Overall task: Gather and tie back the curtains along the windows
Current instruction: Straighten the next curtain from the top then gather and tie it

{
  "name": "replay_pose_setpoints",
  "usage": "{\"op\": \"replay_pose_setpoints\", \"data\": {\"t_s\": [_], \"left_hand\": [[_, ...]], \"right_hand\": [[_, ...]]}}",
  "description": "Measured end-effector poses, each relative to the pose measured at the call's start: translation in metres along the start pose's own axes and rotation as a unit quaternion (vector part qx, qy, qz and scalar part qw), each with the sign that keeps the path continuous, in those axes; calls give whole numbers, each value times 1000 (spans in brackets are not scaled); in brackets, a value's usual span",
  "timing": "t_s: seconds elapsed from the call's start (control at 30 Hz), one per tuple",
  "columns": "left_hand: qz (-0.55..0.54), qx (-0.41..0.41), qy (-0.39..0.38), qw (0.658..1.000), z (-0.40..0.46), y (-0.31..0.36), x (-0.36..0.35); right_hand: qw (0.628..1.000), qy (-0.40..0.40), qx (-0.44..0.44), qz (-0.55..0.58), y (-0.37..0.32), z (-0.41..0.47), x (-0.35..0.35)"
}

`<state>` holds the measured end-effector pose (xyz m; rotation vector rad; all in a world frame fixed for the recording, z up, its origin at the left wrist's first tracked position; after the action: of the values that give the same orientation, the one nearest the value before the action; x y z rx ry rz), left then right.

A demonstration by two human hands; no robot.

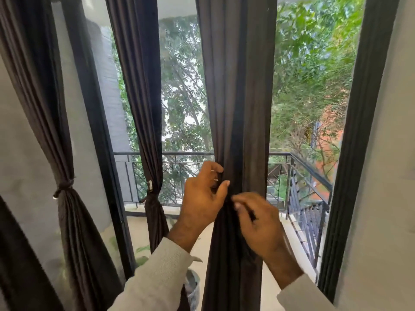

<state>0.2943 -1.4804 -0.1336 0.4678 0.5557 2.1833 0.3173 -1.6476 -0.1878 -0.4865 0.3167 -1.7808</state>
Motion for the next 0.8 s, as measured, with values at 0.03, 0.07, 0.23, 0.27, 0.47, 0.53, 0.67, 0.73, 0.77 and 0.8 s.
{"op": "replay_pose_setpoints", "data": {"t_s": [0.03,0.07,0.23,0.27,0.47,0.53,0.67,0.73,0.77,0.8], "left_hand": [[6,0,3,1000,0,-1,0],[9,-3,5,1000,0,0,1],[36,-29,-2,999,-6,-2,-3],[42,-30,-3,999,-7,-4,-3],[72,-25,-14,997,-6,-4,-7],[69,-28,-17,997,-6,-2,-9],[59,-12,-7,998,-2,-3,-6],[56,-8,-5,998,2,-6,-3],[46,-1,-3,999,3,-8,-2],[40,7,-3,999,4,-10,-1]], "right_hand": [[998,51,-28,15,6,3,12],[992,104,-65,14,14,6,23],[987,76,-126,-63,42,17,15],[989,73,-97,-82,39,15,12],[990,31,35,-130,6,-18,-12],[991,-13,44,-128,8,-17,-21],[993,-74,51,-80,13,-8,-25],[997,-63,51,-15,14,-2,-15],[999,-37,22,16,21,3,-8],[999,-4,-24,33,31,7,-1]]}}
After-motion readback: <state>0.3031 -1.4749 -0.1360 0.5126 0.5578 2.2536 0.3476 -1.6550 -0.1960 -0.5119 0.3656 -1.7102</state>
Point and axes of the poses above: each hand's wrist, its own z-axis towards the middle knuckle, its own x-axis out of the back of the hand, y = z × x, the point moved 8 cm from there along z, towards the middle knuckle, and after that the axes turned 5 degrees about y, right-handed, at the moved point
